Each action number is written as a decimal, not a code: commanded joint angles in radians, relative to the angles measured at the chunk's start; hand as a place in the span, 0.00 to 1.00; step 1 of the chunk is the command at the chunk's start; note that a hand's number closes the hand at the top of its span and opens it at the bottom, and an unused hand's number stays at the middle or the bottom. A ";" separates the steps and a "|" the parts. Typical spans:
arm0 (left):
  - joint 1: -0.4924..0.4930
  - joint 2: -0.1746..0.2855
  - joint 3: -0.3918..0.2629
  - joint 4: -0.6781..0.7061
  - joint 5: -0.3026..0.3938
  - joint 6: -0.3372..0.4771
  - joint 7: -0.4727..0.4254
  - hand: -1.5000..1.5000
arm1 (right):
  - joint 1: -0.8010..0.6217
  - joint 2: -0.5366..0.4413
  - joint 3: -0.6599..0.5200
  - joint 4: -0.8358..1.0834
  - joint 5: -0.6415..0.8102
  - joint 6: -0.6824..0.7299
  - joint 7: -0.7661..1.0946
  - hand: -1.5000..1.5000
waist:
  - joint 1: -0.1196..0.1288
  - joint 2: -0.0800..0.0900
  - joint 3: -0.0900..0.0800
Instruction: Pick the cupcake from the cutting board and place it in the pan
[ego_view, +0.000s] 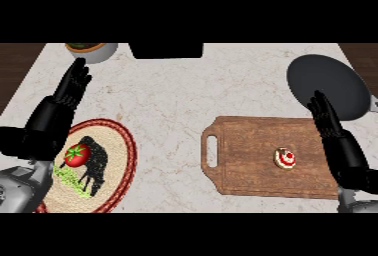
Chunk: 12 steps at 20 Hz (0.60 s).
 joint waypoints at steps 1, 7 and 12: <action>0.019 -0.006 0.029 -0.066 -0.035 0.018 0.052 0.50 | 0.063 -0.002 -0.015 -0.010 -0.033 0.087 -0.067 1.00 | 0.011 0.026 -0.011; 0.070 -0.102 0.084 0.168 0.038 0.021 -0.072 0.50 | 0.008 -0.098 -0.017 0.297 -0.095 0.347 -0.108 1.00 | 0.018 0.039 -0.011; 0.086 -0.101 0.083 0.138 0.031 0.039 -0.031 0.50 | 0.197 -0.113 -0.170 0.151 0.089 0.000 -0.354 0.00 | -0.028 0.022 -0.011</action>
